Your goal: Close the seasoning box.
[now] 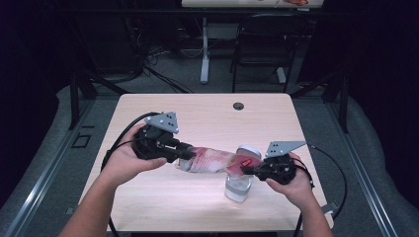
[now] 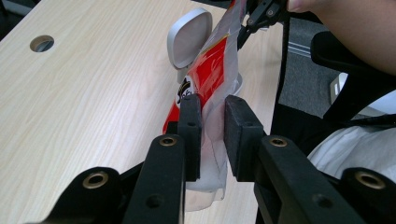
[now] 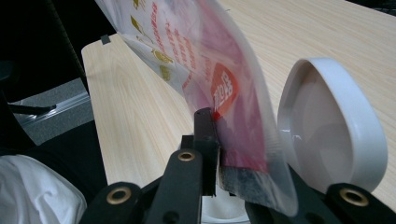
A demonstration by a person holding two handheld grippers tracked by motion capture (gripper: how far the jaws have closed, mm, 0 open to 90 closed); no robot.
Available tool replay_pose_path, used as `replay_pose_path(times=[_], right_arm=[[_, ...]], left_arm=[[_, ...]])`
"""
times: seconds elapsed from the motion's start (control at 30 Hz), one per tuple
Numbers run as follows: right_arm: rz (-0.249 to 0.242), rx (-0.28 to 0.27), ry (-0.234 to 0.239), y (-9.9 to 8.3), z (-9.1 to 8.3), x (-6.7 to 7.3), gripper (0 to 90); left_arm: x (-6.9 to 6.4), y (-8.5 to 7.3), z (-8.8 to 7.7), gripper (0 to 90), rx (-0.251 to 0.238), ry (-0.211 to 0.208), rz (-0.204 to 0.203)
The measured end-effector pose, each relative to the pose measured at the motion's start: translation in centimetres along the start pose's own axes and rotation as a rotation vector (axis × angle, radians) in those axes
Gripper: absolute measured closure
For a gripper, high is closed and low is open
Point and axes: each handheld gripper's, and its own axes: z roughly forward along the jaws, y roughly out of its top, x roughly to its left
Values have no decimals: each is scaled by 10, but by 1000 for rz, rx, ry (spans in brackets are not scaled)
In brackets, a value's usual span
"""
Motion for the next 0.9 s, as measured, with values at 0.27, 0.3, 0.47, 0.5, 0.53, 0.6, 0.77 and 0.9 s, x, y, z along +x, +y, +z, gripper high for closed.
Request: replay_pose_path(times=[0.27,0.3,0.47,0.5,0.53,0.6,0.77,0.9], right_arm=[[1,0,0,0,0,0,860],[-1,3,-1,0,0,0,860],[-1,2,0,0,0,-1,860],[0,2,1,0,0,-1,860],[0,2,1,0,0,-1,860],[0,2,1,0,0,-1,860],[0,2,1,0,0,-1,860],[0,2,1,0,0,-1,860]], left_arm=[[0,1,0,777,2,-2,-2],[0,1,0,777,2,-3,-3],[0,1,0,777,2,-4,-3],[1,1,0,777,0,-4,-2],[1,1,0,777,0,-3,-2],[0,1,0,777,0,-2,-2],[0,1,0,777,-2,-4,-7],[0,2,1,777,-3,-4,-7]])
